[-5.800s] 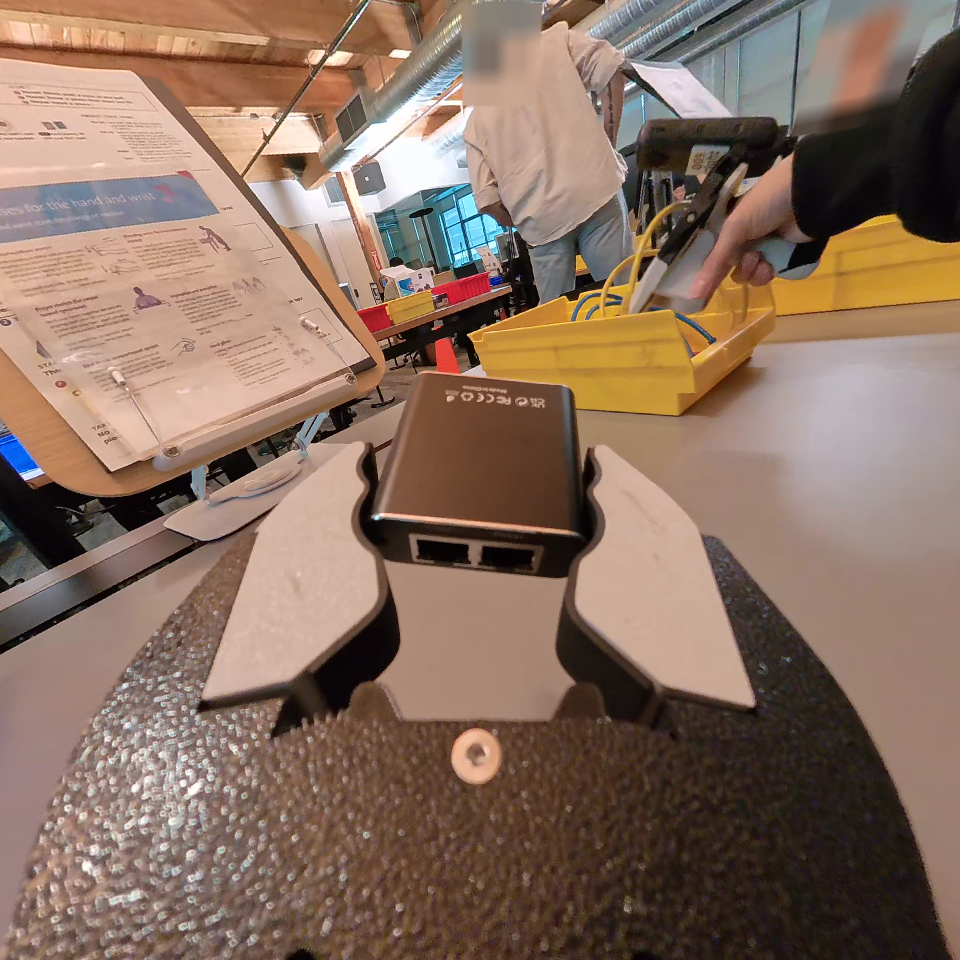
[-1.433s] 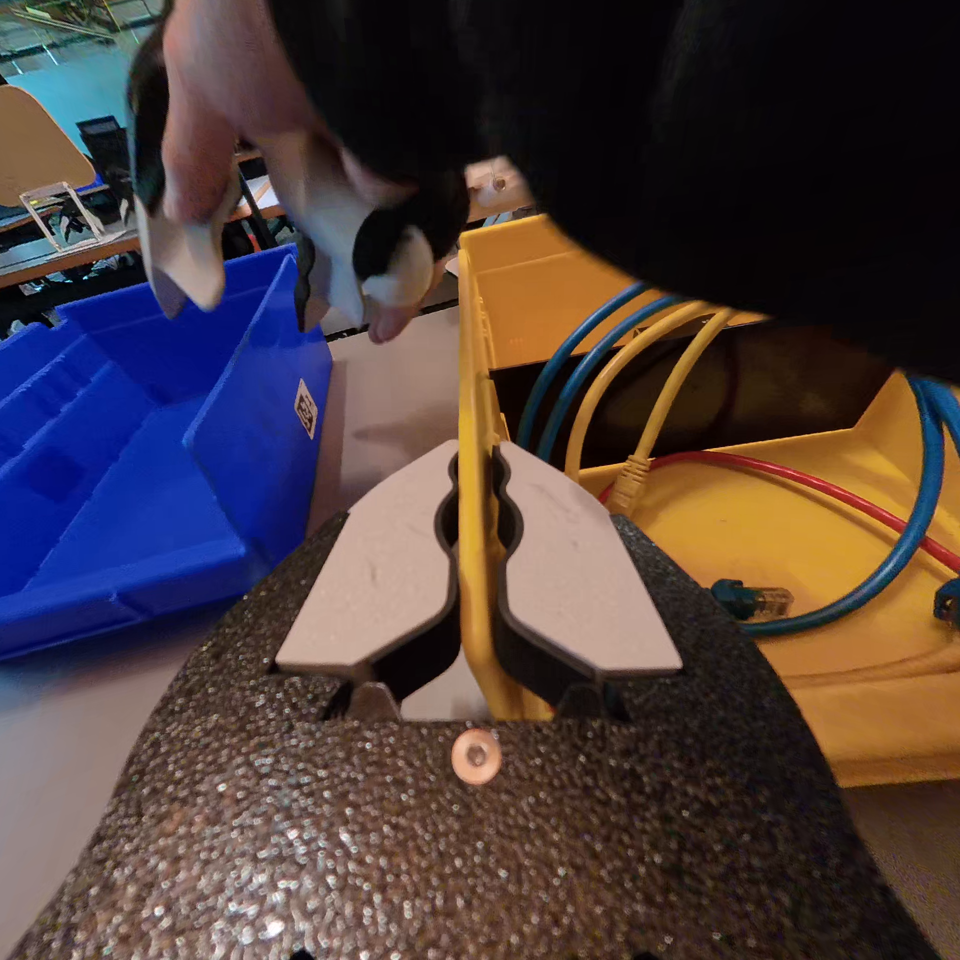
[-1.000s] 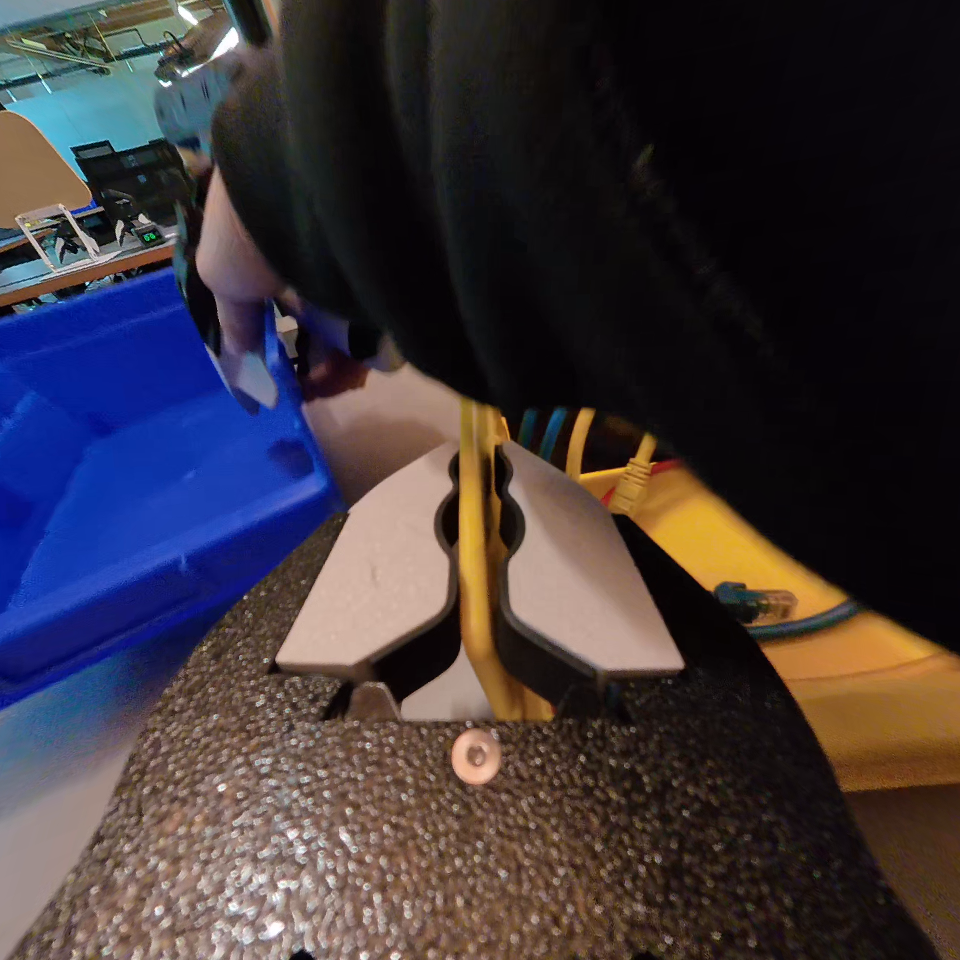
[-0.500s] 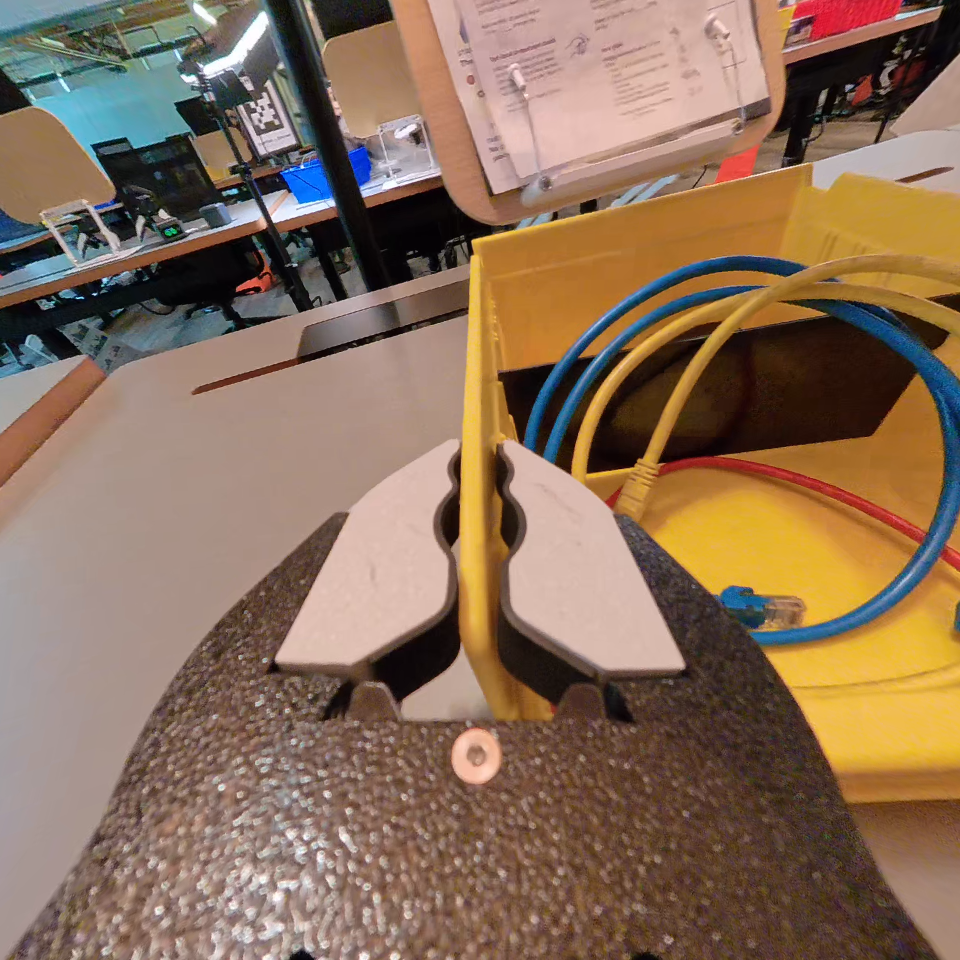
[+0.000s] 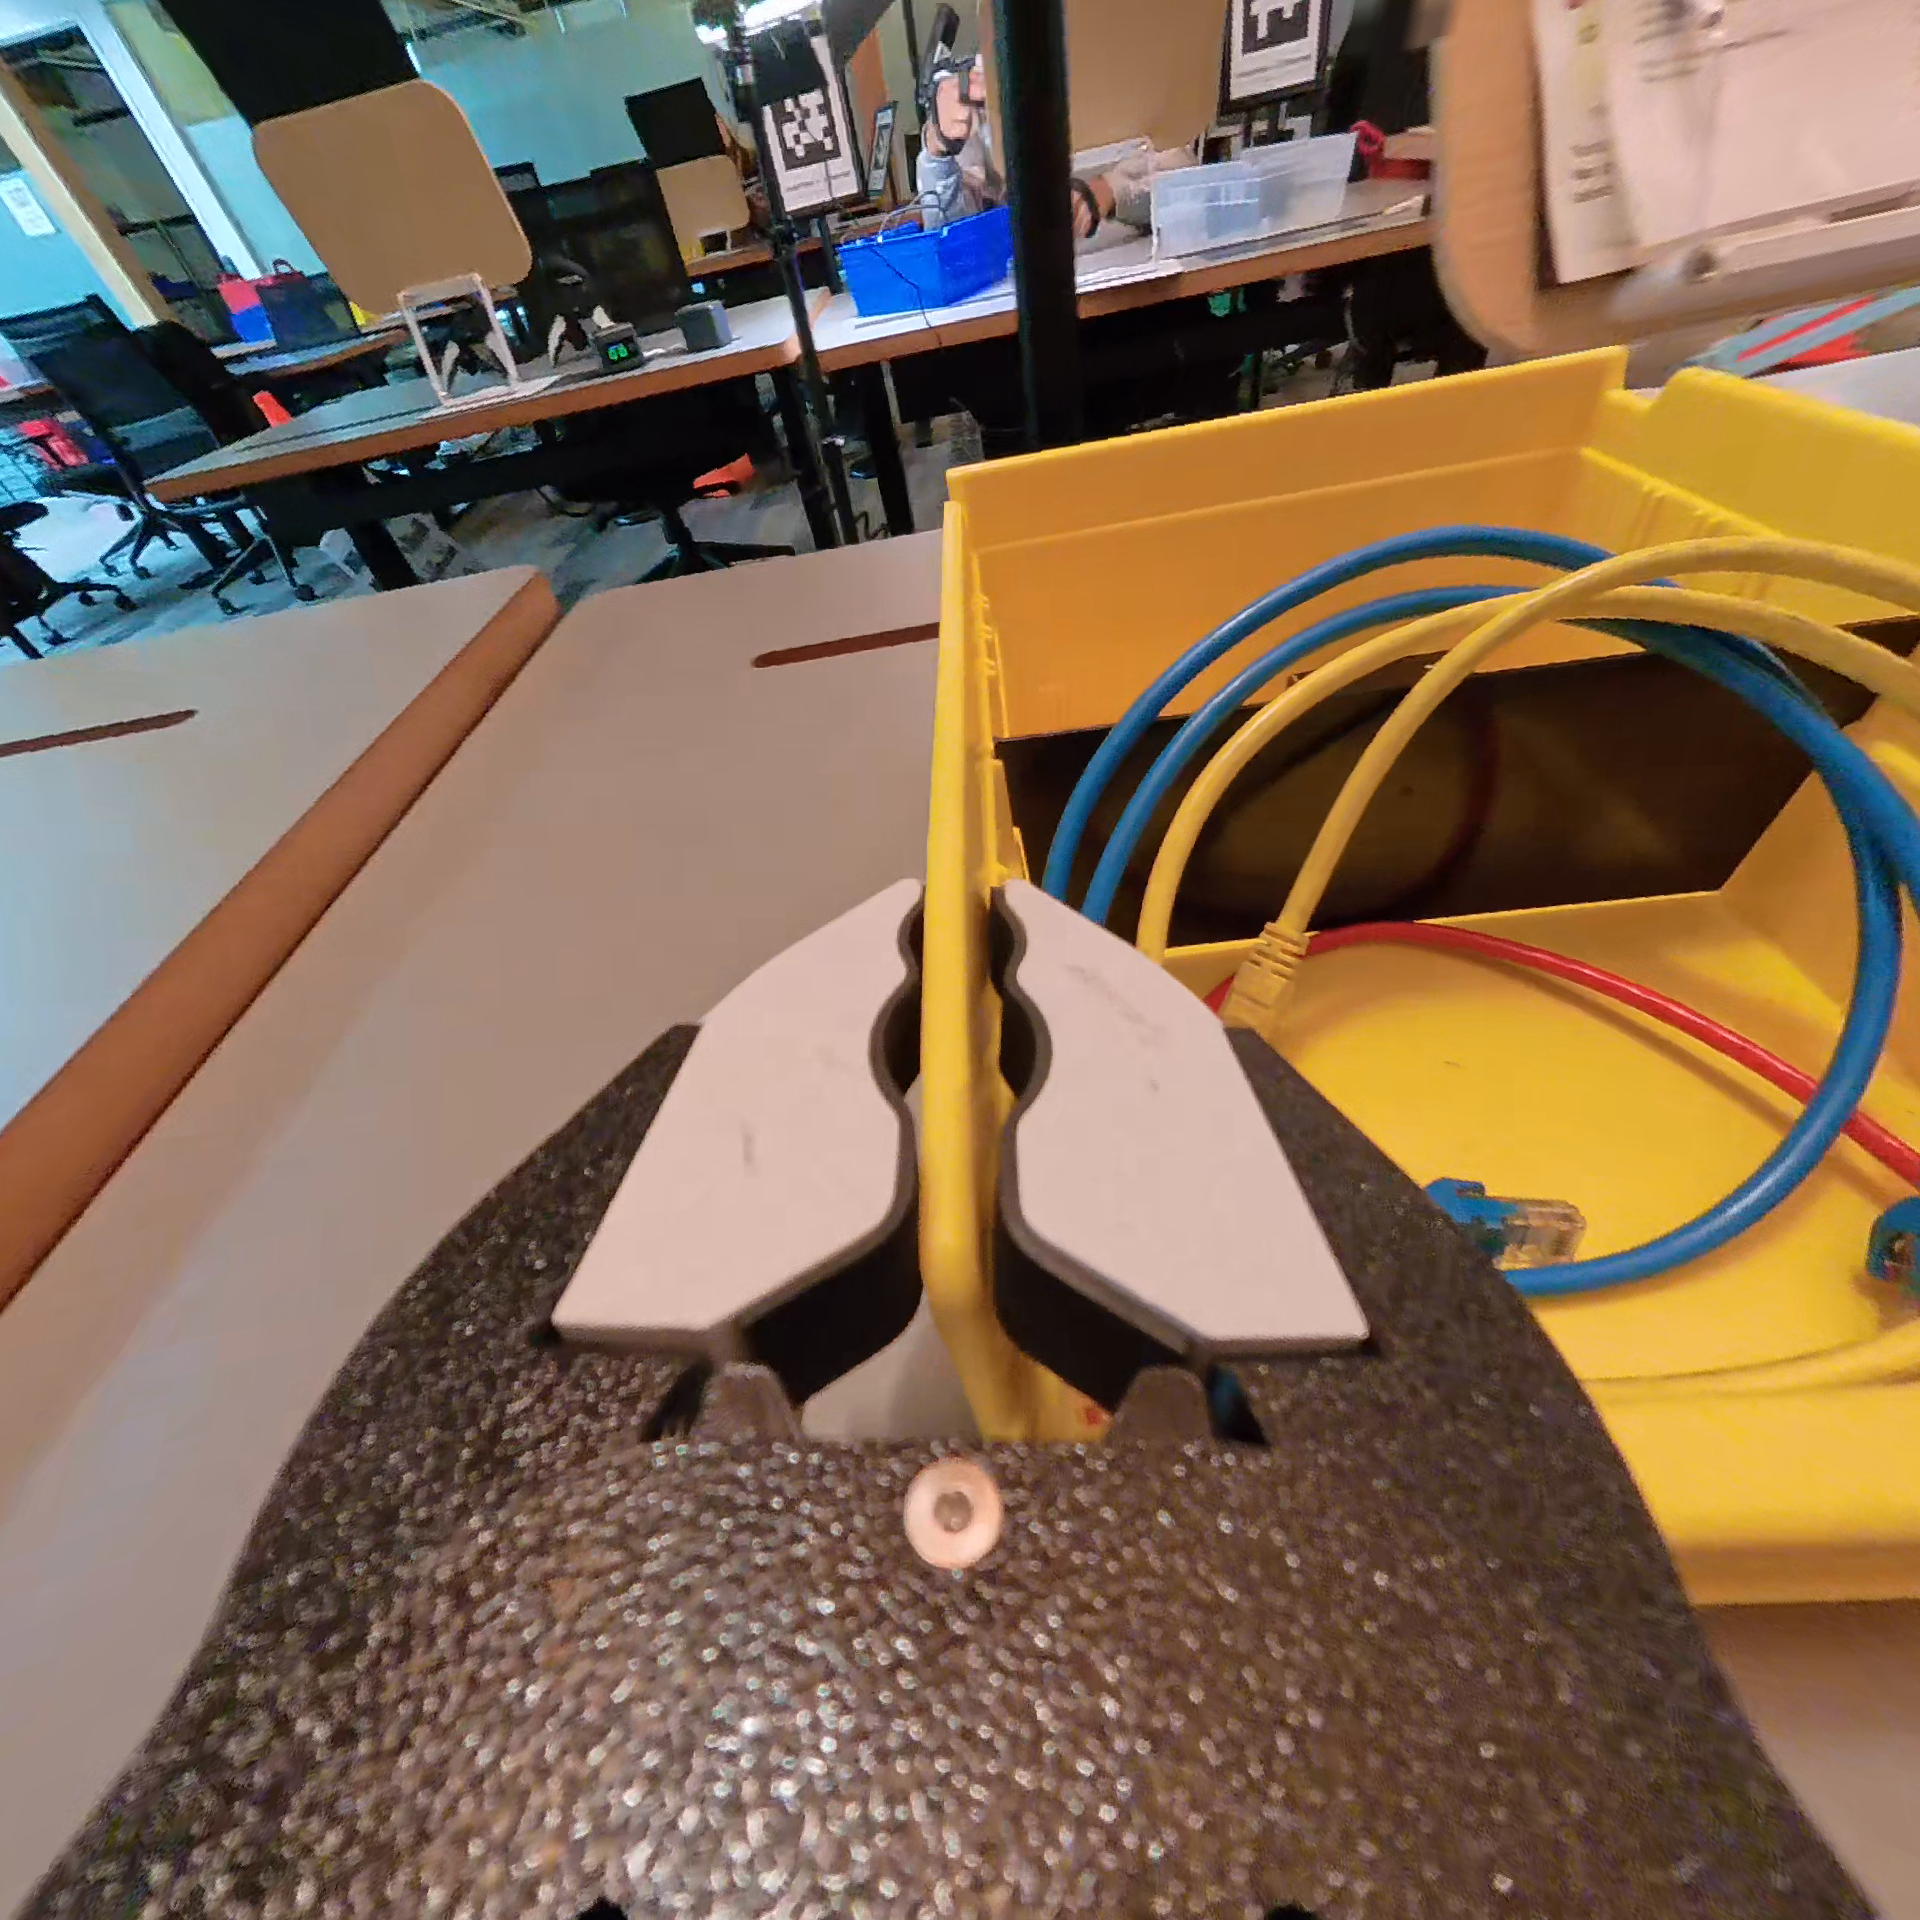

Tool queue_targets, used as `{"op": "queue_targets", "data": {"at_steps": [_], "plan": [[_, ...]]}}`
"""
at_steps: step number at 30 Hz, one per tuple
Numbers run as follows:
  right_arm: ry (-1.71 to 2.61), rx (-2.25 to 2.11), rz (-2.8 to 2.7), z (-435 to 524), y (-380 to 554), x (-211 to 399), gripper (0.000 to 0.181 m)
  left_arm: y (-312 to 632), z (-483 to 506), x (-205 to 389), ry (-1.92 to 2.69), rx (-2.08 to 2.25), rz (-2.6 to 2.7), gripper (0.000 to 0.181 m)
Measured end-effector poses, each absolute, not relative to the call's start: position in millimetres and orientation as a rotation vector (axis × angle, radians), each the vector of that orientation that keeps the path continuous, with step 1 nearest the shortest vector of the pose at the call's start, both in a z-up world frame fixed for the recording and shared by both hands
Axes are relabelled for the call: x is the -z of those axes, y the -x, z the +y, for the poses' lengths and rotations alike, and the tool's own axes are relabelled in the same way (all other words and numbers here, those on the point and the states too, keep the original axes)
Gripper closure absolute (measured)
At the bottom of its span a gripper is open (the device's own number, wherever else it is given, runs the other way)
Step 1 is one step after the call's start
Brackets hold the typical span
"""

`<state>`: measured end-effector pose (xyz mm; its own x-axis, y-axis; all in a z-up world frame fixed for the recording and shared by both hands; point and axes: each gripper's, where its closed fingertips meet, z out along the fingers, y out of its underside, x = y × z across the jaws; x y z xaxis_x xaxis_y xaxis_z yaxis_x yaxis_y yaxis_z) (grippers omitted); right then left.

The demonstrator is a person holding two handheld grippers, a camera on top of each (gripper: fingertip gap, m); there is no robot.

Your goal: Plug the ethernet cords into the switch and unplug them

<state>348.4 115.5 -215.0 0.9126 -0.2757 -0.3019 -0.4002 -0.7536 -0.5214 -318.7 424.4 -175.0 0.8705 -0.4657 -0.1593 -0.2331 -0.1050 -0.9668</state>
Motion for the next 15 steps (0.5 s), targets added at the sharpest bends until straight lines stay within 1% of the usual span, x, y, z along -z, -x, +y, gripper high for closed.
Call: {"op": "queue_targets", "data": {"at_steps": [7, 12, 15], "plan": [[2.562, -0.295, 0.454, 132.0, -361.4, 236.1, 0.144, 354.1, 478.4, 174.7, 1.698, 0.203, 0.522, 0.174], [2.555, -0.273, 0.408, 162.2, -373.9, 235.9, 0.144, 367.3, 500.1, 177.1, 1.743, 0.213, 0.527, 0.174], [2.536, -0.258, 0.396, 177.2, -377.4, 233.5, 0.14, 367.3, 502.3, 177.2, 1.848, 0.255, 0.552, 0.175]]}}
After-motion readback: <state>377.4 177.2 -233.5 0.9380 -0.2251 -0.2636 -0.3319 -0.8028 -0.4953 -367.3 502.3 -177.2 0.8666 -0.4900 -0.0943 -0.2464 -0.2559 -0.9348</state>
